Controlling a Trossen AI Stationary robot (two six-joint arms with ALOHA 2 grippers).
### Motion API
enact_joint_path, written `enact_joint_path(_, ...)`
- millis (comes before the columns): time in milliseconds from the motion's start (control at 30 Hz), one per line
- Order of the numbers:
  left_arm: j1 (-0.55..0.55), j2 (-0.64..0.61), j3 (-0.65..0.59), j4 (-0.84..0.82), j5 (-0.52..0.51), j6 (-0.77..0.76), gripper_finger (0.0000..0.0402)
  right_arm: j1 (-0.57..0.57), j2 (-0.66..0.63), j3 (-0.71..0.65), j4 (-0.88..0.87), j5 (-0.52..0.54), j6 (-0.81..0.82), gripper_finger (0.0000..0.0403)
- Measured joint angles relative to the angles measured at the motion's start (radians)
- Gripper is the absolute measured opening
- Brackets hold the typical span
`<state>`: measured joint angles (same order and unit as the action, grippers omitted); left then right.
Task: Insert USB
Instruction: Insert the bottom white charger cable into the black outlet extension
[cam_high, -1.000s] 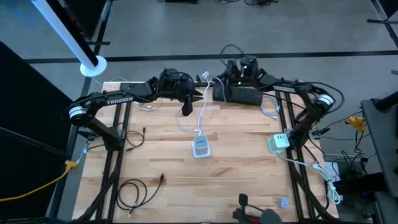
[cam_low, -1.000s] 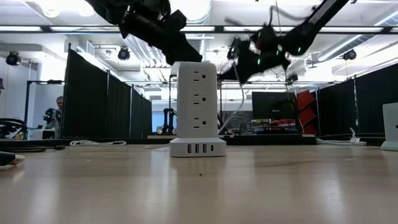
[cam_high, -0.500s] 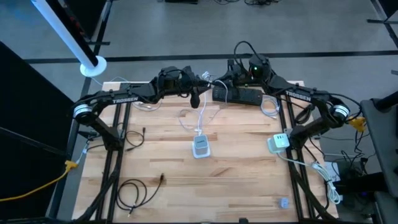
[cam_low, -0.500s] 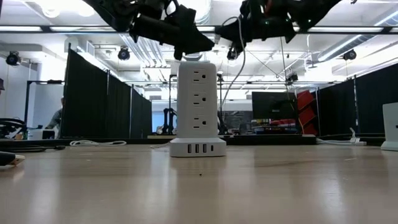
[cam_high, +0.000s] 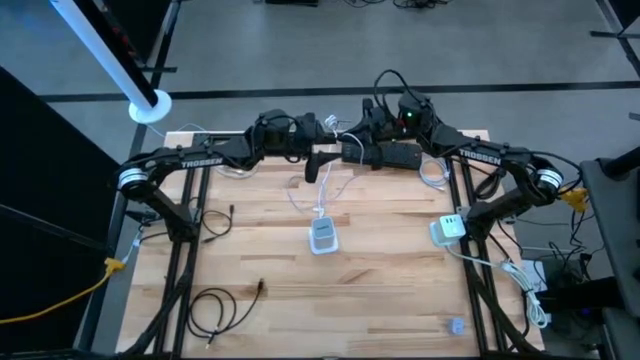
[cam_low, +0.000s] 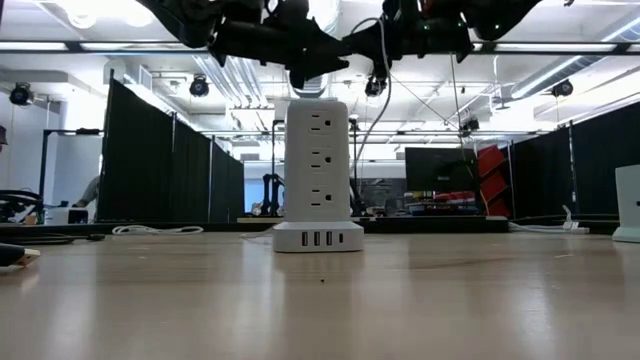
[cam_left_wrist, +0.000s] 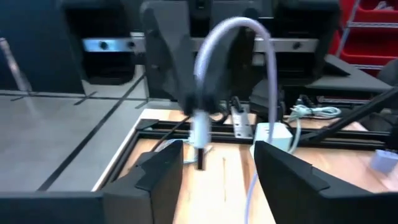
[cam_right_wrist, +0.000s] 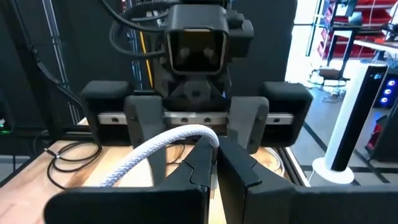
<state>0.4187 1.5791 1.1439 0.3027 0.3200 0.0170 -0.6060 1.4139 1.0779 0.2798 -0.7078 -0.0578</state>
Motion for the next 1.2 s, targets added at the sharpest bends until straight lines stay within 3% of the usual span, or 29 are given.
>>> enact_joint_path(300,0.000,0.000,0.000,0.013,-0.017,-0.001,0.0011,0.000,0.000,0.000,-0.009,0.001,0.007,0.0000)
enact_joint_path(433,0.001,0.000,0.000,0.009,-0.025,0.000,0.0007,0.000,-0.001,0.000,-0.037,0.006,0.030,0.0000)
enact_joint_path(567,0.001,-0.003,0.000,-0.045,-0.034,0.024,0.0007,0.003,-0.015,0.007,-0.110,0.084,0.055,0.0022)
enact_joint_path(800,0.001,-0.005,0.000,-0.237,-0.095,0.125,0.0007,0.027,-0.026,0.188,-0.598,0.191,-0.163,0.0123)
enact_joint_path(900,0.001,-0.005,0.000,-0.279,-0.101,0.151,0.0007,0.056,0.000,0.275,-0.750,0.249,-0.205,0.0148)
enact_joint_path(1100,0.000,-0.005,0.000,-0.314,-0.102,0.166,0.0007,0.117,0.046,0.367,-0.873,0.387,-0.345,0.0157)
enact_joint_path(1200,0.000,-0.005,0.000,-0.322,-0.102,0.166,0.0007,0.129,0.063,0.397,-0.876,0.404,-0.351,0.0152)
